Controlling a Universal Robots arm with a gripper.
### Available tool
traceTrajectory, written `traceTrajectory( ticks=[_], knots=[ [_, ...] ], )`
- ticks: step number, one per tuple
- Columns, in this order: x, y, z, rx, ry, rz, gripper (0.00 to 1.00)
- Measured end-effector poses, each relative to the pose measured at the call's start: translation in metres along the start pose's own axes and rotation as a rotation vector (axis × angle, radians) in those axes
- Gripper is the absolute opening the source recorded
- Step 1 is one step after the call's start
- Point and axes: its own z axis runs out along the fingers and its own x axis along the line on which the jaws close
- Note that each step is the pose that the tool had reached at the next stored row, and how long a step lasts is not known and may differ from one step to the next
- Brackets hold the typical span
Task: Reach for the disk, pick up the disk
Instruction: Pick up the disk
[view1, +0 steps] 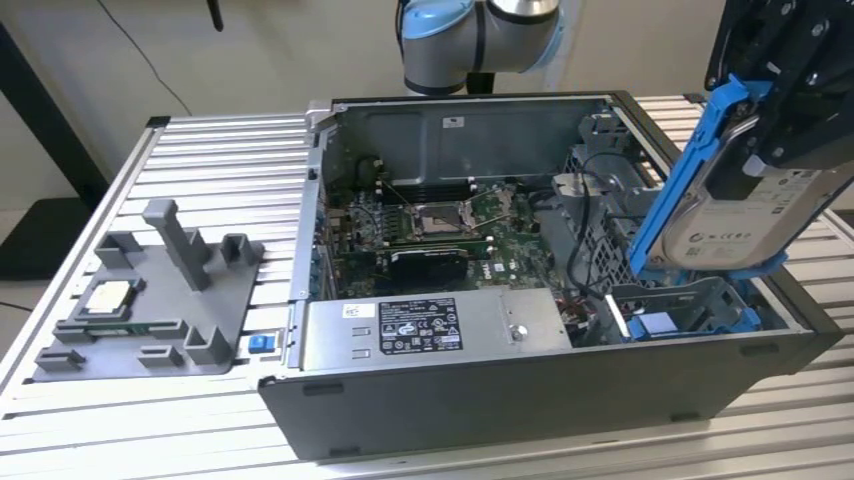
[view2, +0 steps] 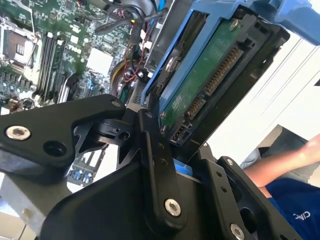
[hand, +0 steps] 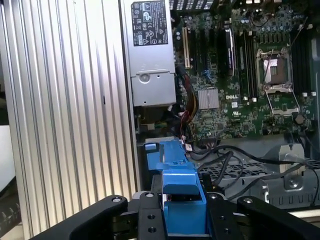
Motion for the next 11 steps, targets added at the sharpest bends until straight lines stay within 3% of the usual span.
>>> traceTrajectory(
  ticks=[11],
  knots=[
    [0.0022, -0.0018, 0.0113, 0.0, 0.0001, 0.0, 0.0]
  ],
)
